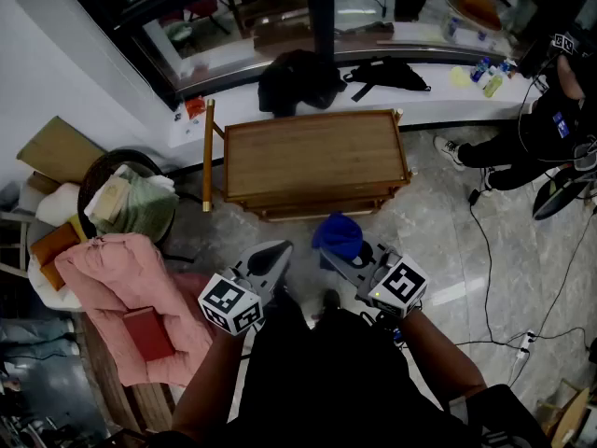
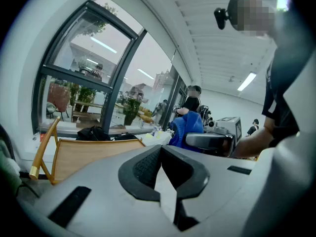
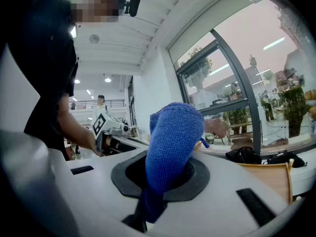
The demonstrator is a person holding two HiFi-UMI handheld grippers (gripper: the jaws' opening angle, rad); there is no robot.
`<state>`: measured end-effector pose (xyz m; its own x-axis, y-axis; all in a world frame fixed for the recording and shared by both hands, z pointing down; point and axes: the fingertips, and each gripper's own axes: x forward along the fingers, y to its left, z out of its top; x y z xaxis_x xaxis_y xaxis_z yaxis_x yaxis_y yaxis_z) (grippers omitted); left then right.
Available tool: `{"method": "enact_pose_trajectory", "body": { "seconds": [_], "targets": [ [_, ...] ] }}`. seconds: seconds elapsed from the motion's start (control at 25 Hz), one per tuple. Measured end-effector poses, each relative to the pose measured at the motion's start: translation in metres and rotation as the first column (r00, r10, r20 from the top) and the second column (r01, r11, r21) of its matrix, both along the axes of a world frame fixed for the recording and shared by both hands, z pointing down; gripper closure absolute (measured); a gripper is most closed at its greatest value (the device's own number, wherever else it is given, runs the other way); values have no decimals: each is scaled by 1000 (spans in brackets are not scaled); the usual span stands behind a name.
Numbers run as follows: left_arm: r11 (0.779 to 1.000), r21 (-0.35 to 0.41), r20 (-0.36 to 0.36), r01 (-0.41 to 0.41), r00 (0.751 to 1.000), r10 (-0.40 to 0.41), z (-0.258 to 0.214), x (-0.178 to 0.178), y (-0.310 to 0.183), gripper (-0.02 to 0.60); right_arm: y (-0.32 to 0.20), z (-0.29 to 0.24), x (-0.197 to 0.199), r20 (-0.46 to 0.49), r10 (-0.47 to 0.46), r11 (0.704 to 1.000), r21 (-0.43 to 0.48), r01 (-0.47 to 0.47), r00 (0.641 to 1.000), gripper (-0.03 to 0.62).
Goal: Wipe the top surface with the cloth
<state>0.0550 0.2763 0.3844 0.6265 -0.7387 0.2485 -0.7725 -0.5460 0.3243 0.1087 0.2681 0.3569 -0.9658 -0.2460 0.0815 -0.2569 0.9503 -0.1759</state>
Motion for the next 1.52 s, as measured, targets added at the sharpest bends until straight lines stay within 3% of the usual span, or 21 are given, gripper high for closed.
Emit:
{"method": "enact_pose_trajectory", "body": {
  "seconds": [0.76,1.52],
  "targets": [
    [998,-3,-3,62,998,-62,2,9,-3,572,-4,11,16,-33,29,1000,-7,-29,999,546],
    [988,-85,-14,129,991,-131,20,-15,0,572,-14,24,2,-28,9,997,-73,-11,1000,546]
  ]
}}
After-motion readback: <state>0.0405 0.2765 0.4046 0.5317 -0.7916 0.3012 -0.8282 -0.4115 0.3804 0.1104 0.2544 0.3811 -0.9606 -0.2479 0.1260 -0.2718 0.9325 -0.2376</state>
